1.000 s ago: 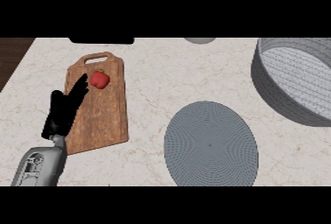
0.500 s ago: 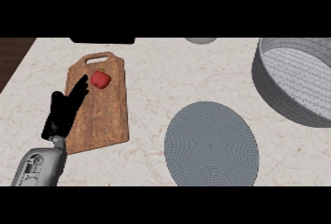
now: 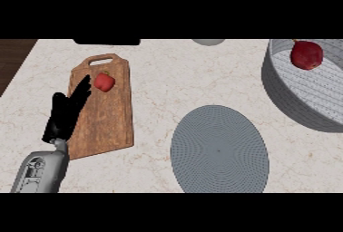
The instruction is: Pick the pear from the placemat and place it in the basket
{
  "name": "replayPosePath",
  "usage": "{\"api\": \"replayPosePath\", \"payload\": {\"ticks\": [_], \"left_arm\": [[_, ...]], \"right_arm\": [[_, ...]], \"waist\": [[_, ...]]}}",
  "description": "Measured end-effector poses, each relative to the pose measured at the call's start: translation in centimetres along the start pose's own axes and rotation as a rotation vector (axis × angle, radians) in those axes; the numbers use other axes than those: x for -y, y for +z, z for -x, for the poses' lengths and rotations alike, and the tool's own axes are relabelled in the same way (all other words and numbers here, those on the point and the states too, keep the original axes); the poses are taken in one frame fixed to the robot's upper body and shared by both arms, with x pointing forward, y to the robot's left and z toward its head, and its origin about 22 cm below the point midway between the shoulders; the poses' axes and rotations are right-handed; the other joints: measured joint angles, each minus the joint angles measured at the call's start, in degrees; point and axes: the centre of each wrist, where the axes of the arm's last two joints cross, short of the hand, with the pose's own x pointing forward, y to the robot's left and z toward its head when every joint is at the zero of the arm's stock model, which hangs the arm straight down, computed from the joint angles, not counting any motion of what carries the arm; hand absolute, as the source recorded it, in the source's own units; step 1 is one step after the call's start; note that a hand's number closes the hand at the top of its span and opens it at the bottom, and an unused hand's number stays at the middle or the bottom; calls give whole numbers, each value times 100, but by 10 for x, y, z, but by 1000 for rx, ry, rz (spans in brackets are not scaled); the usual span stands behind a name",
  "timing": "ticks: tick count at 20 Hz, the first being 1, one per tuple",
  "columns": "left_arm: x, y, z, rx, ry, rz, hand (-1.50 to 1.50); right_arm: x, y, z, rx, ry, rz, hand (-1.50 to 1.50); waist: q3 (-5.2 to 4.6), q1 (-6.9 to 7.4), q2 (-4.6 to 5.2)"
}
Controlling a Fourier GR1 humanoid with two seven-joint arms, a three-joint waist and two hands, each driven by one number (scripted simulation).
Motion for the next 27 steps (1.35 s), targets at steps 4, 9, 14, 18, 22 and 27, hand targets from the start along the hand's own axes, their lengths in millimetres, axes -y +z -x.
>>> {"api": "replayPosePath", "payload": {"ticks": [4, 9, 14, 18, 22, 27], "left_arm": [[-1, -2, -2, -2, 1, 6, 0], [2, 0, -4, 1, -2, 9, 0], [-3, -1, -4, 1, -7, 9, 0], [-3, 3, -1, 6, -7, 7, 0], [2, 2, -2, 5, 0, 6, 0], [1, -1, -2, 10, 2, 9, 0]], "right_arm": [[-7, -2, 9, -1, -94, -1, -150], [-12, -2, 16, 25, -198, 86, -150], [-3, 4, 25, 19, -311, 243, -150], [14, 25, 49, -42, -390, 347, -150], [37, 50, 70, -120, -464, 416, -150], [58, 96, 105, -180, -508, 436, -150]], "waist": [[3, 7, 5], [5, 19, 7], [6, 8, 14], [6, 12, 15], [11, 24, 36], [24, 26, 73]]}}
